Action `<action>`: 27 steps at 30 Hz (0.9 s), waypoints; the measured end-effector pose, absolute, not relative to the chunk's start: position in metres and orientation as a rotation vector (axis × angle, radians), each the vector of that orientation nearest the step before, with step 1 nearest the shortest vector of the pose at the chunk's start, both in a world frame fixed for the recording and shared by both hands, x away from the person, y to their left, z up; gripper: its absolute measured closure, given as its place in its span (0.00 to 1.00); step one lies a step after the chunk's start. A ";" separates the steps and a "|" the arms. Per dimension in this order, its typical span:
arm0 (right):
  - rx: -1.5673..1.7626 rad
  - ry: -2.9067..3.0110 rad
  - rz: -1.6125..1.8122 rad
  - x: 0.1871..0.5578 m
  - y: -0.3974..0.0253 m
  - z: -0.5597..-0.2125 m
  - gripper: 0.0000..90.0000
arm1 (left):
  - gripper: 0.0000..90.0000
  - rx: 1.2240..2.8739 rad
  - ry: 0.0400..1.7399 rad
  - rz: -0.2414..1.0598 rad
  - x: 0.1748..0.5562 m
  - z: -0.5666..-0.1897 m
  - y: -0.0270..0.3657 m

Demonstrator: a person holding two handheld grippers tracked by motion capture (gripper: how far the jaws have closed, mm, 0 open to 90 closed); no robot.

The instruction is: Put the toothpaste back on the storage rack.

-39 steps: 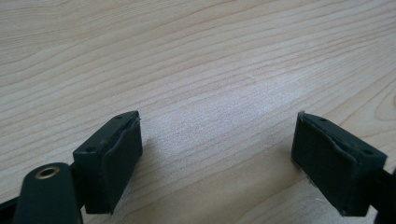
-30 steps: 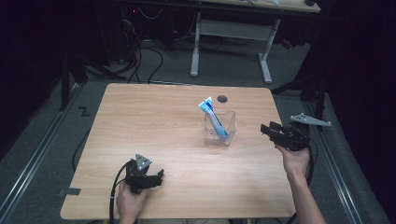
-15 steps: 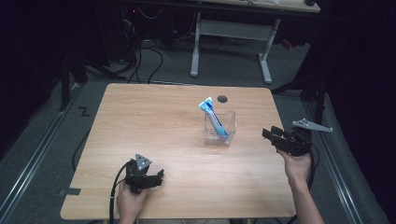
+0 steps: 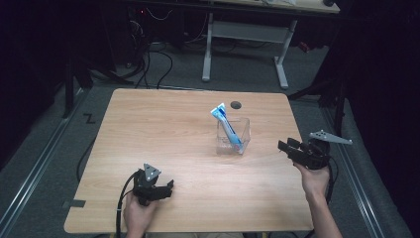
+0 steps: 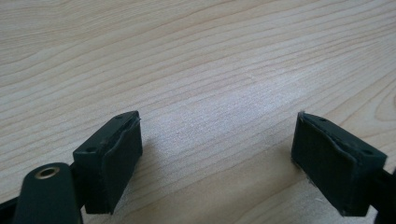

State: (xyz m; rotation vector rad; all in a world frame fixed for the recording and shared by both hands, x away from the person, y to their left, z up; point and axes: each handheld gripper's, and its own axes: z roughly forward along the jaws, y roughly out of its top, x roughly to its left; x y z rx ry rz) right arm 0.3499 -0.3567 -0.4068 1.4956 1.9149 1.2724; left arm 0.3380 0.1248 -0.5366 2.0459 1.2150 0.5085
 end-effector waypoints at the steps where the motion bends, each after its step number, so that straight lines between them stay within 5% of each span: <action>1: 1.493 1.916 1.273 0.350 -0.357 -0.407 0.57 | 0.18 2.046 1.215 0.508 0.338 -0.537 0.125; 27: 1.545 1.936 1.281 0.341 -0.355 -0.435 0.57 | 0.18 2.046 1.215 0.509 0.338 -0.537 0.125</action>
